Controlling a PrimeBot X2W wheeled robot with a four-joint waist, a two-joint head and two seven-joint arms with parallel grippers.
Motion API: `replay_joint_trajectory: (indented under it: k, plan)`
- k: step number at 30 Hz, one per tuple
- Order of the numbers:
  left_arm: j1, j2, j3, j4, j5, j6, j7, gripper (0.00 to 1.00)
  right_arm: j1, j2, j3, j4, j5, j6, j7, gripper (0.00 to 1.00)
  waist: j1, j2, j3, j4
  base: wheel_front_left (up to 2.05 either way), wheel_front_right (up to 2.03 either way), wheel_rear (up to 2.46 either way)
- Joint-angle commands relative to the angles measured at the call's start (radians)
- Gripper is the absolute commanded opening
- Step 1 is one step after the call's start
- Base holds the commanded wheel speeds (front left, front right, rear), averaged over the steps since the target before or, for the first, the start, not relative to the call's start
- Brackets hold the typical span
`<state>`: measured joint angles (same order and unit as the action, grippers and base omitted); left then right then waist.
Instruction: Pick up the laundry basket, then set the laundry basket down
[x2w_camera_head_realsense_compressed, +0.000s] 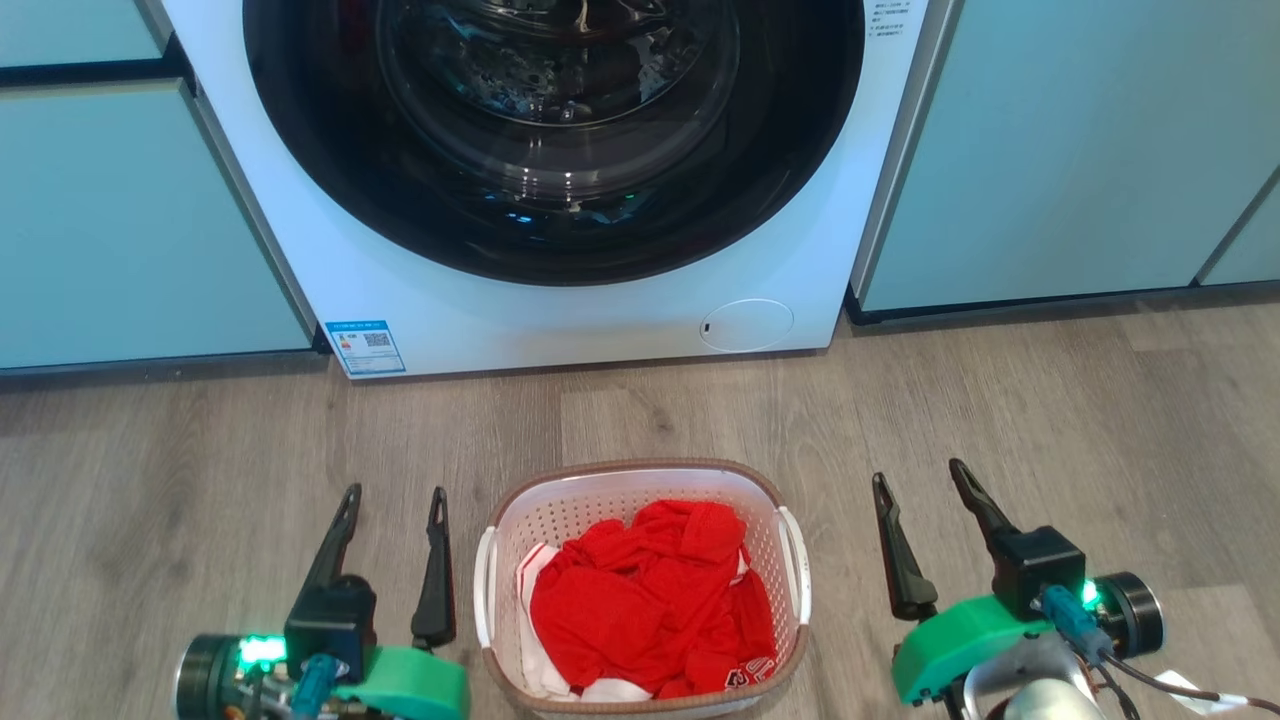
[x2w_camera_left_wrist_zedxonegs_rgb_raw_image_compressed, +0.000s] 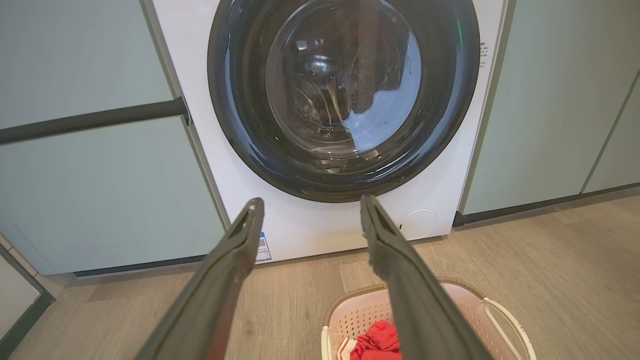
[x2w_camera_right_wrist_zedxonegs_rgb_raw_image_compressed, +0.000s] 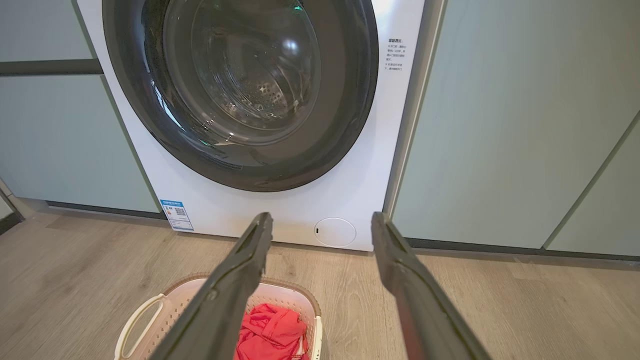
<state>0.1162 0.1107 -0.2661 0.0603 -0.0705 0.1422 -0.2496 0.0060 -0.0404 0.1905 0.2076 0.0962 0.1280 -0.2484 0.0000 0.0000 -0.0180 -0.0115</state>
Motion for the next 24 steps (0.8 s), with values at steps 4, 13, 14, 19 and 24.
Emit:
replay_joint_trajectory:
  k: [4, 13, 14, 19, 24]
  plan:
    - [-0.027, -0.011, 0.048, -0.022, 0.017, -0.011, -0.012, 1.00, -0.047, -0.010, 0.016, -0.036, -0.007, 0.003, -0.013, 1.00, 0.0000, 0.0000, 0.001, 0.001, 0.00, 0.00, 0.00]
    - [-0.025, -0.022, 0.064, -0.017, 0.029, -0.023, -0.012, 1.00, -0.046, -0.010, 0.008, -0.036, -0.008, 0.003, -0.013, 1.00, 0.0000, 0.0000, 0.004, 0.001, 0.00, 0.00, 0.00]
    - [-0.025, -0.023, 0.066, -0.017, 0.030, -0.025, -0.012, 1.00, -0.046, -0.010, 0.008, -0.036, -0.009, 0.003, -0.013, 1.00, 0.0000, 0.0000, 0.004, 0.001, 0.00, 0.00, 0.00]
    - [-0.024, -0.027, 0.071, -0.019, 0.035, -0.029, -0.012, 1.00, -0.047, -0.010, 0.006, -0.036, -0.009, 0.003, -0.013, 1.00, 0.0000, 0.0000, 0.009, 0.001, 0.00, 0.00, 0.00]
    - [-0.024, -0.031, 0.074, -0.020, 0.039, -0.033, -0.012, 1.00, -0.047, -0.010, 0.000, -0.038, -0.008, 0.003, -0.013, 1.00, 0.0000, 0.0000, 0.017, 0.002, 0.00, 0.00, 0.00]
